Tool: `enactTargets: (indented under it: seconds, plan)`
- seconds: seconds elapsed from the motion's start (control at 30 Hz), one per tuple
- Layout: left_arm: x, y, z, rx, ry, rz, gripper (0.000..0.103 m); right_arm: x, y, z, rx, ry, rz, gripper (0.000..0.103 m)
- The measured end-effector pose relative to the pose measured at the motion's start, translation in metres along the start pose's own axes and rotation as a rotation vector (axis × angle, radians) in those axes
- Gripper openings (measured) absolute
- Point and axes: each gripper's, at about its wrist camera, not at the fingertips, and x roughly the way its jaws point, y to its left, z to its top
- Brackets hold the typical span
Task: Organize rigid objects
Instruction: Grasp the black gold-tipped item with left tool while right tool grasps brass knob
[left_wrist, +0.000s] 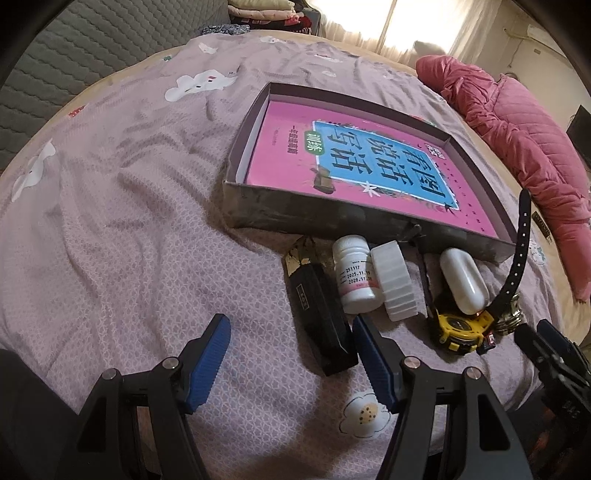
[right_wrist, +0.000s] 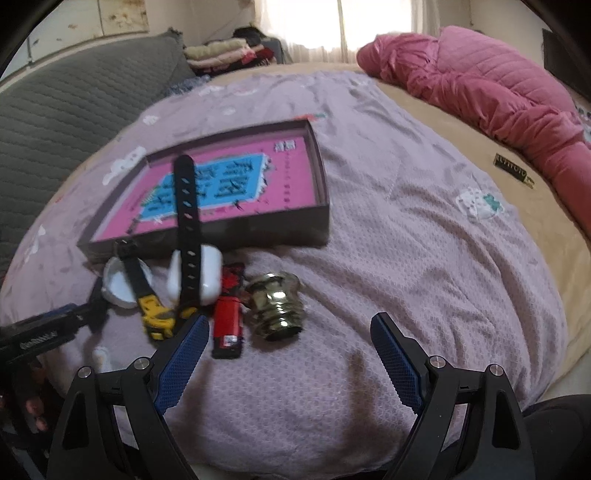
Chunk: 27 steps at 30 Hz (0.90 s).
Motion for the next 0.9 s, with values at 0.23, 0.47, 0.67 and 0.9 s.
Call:
enactTargets:
  seconds: [0.23,0.47,0.67,0.9]
  plan:
    - [0.005,0.005,0.004,-0.004,0.003,0.02,0.068,0.015,0.002,0.004,-0.052,0.015,-0.053,0.09]
    - [0.012,0.009,0.008,-0.012,0.008,0.031,0.066,0.027,0.009,0.01,-0.116,0.024,-0.078,0.085]
    - [0.021,-0.003,0.008,0.049,0.011,0.118,0.061,0.04,0.017,0.013,-0.157,0.047,-0.086,0.056]
    - [0.024,-0.01,0.008,0.083,0.011,0.166,0.059,0.051,0.019,0.017,-0.177,0.052,-0.081,0.043]
